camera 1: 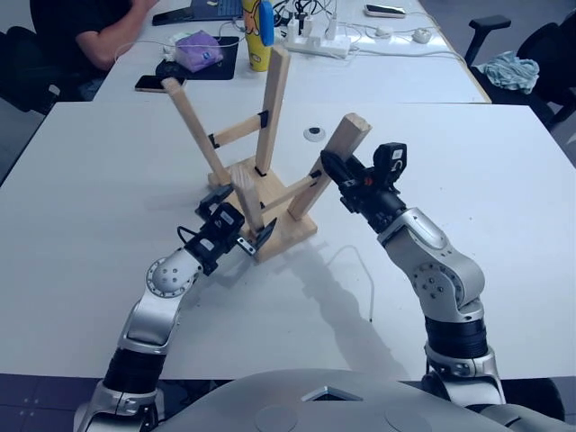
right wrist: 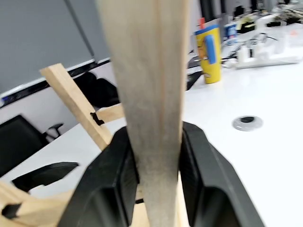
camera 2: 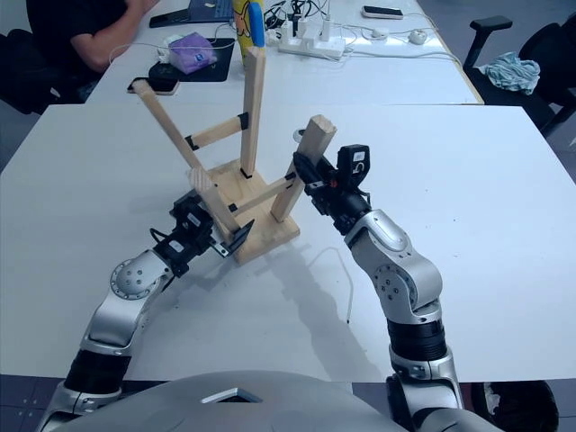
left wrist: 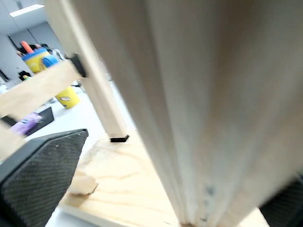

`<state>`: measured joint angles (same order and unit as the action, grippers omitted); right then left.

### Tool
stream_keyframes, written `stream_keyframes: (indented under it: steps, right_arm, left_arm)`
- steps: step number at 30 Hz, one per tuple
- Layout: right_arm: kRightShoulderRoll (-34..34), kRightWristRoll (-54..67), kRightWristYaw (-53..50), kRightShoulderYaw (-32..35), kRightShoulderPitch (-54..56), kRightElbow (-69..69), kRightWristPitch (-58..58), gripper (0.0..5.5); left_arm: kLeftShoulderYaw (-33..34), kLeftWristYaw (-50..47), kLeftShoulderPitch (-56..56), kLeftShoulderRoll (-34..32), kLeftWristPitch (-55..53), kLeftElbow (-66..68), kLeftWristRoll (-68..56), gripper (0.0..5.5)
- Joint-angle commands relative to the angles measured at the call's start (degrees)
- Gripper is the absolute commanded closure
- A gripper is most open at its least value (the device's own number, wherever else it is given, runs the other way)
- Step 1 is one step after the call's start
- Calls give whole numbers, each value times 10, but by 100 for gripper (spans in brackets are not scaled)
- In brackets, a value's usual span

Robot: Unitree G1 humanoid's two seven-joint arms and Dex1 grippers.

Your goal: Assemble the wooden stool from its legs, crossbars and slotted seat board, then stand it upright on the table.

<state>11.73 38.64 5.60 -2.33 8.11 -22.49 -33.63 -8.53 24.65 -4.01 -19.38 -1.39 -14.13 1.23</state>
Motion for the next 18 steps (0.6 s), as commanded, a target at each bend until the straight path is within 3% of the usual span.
stream_keyframes:
  steps: [1, 8, 18]
  right_arm:
    - [0, -52, -43, -2, -36, 14, -28, 445]
    - [2, -109, -64, -14, -25, -21, -20, 445]
    - [-6, -205, -155, 37, -6, -80, -41, 445]
  left_arm:
    - [31, -32, -2, 3, 29, -6, 8, 10]
    - [41, -46, -22, 7, 60, -13, 16, 10]
    - [24, -50, -41, 23, 70, -6, 24, 10]
